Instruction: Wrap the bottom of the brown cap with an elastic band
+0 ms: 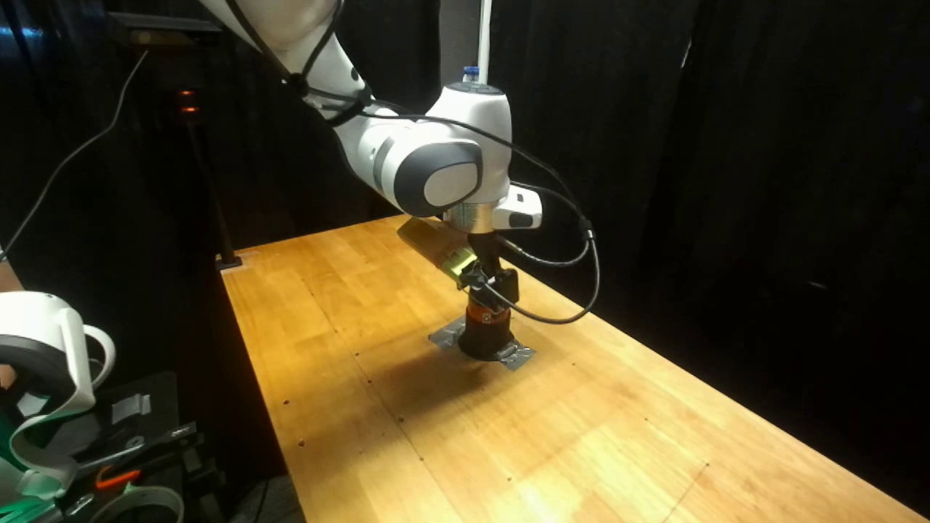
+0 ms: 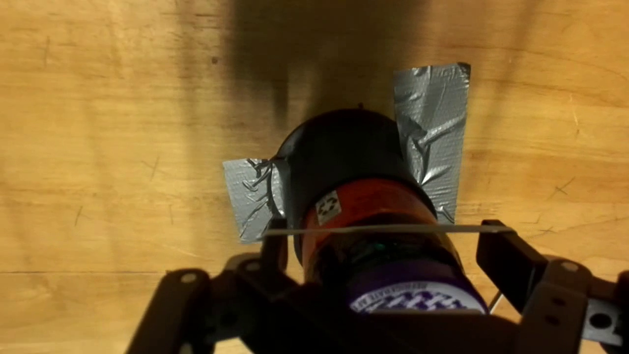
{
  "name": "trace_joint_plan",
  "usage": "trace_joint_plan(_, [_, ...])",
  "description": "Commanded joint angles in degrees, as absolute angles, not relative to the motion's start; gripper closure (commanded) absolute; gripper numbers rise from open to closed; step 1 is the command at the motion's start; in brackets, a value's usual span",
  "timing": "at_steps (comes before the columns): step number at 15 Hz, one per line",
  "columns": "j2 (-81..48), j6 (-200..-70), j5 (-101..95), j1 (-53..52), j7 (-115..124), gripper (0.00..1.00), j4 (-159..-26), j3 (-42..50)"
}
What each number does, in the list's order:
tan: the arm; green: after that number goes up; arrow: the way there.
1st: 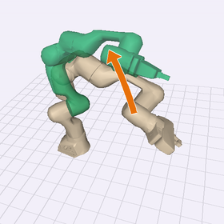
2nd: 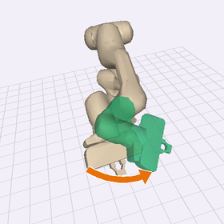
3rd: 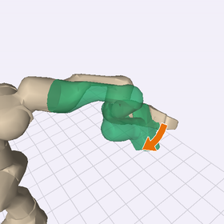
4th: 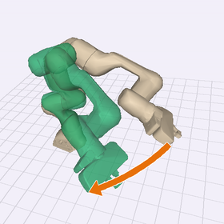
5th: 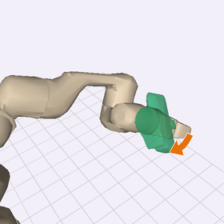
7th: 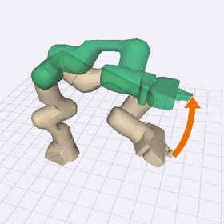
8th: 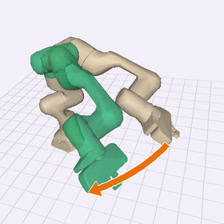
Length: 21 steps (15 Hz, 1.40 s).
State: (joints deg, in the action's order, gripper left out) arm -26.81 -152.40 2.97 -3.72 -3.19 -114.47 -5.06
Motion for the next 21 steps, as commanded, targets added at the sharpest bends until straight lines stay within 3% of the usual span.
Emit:
trace_joint_plan(1, [-28.5,-154.0,-0.6,-5.7,-0.8,0.0,-112.0,-3.1])
trace_joint_plan(21, [-31.2,-145.3,-6.2,-7.1,-2.7,0.0,-103.1,-2.6])
